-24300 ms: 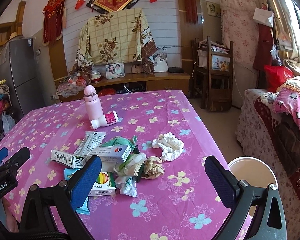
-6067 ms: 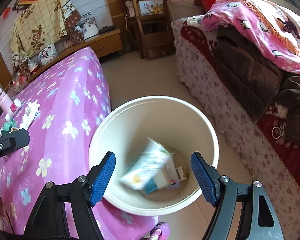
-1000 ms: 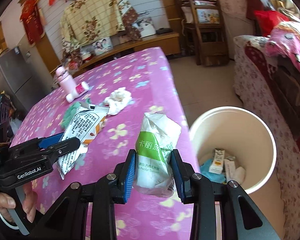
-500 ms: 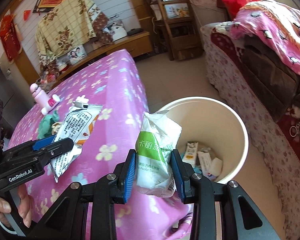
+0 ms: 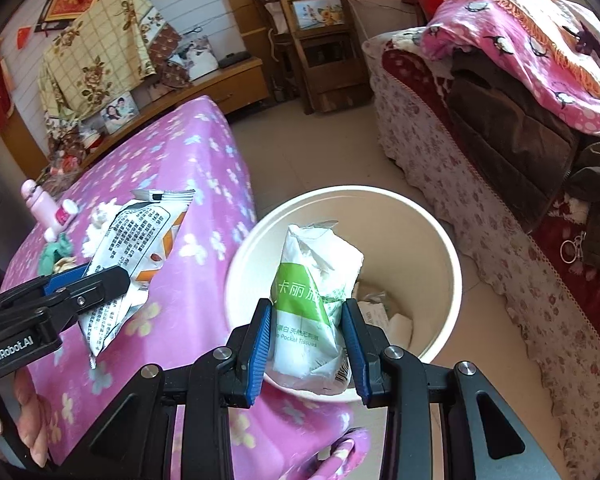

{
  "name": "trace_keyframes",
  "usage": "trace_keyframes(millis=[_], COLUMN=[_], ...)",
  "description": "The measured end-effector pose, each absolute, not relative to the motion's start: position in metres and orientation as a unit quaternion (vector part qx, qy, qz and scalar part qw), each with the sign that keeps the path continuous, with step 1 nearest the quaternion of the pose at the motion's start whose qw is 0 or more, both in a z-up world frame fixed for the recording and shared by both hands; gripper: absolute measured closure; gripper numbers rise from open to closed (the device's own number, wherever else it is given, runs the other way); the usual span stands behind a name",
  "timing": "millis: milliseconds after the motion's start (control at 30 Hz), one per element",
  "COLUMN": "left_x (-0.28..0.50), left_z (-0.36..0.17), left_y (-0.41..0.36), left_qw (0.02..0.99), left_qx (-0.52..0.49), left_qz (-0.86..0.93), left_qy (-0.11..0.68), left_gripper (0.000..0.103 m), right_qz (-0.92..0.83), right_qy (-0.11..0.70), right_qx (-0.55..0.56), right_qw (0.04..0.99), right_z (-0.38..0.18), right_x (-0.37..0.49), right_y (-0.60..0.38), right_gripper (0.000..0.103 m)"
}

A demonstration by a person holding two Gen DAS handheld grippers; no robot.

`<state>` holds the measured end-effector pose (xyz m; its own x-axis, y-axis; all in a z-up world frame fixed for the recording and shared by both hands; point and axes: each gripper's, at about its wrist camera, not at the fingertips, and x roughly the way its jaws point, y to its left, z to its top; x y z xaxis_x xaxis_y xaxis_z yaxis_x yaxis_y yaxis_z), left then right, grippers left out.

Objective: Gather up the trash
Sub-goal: 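Carry the wipes pack and white sachet over the bin and open both tools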

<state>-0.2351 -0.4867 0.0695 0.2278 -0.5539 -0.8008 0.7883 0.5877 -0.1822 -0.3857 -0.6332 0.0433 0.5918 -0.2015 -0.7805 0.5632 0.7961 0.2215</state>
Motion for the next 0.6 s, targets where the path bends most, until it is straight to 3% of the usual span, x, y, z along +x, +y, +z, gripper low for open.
trace_keyframes(millis=[33,133,167,600], left_x=[-0.234,-0.229,-0.228,-0.221], left_z=[0.067,0.062,0.061,0.060], left_y=[-0.492,-0.499,-0.500,-0.491], left_qw=[0.767,0.753,0.749,0.720], left_qx=[0.127,0.102,0.092,0.031], left_qz=[-0.441,-0.454,-0.457,-0.485], left_qy=[0.449,0.465,0.470,0.495], left_gripper=[0.051,0.044,0.042,0.036], right_qz=[-0.229,-0.253,-0.258,-0.251], right_qy=[0.393,0.389,0.389,0.399], right_qx=[0.227,0.220,0.220,0.248], right_qw=[0.861,0.858,0.857,0.846], right_z=[0.042,0.039,0.038,0.026], right_x=[-0.385,-0.380,-0.380,-0.391], right_y=[-0.636,-0.646,-0.648,-0.643], right_gripper=[0.068,0.044,0.042,0.042])
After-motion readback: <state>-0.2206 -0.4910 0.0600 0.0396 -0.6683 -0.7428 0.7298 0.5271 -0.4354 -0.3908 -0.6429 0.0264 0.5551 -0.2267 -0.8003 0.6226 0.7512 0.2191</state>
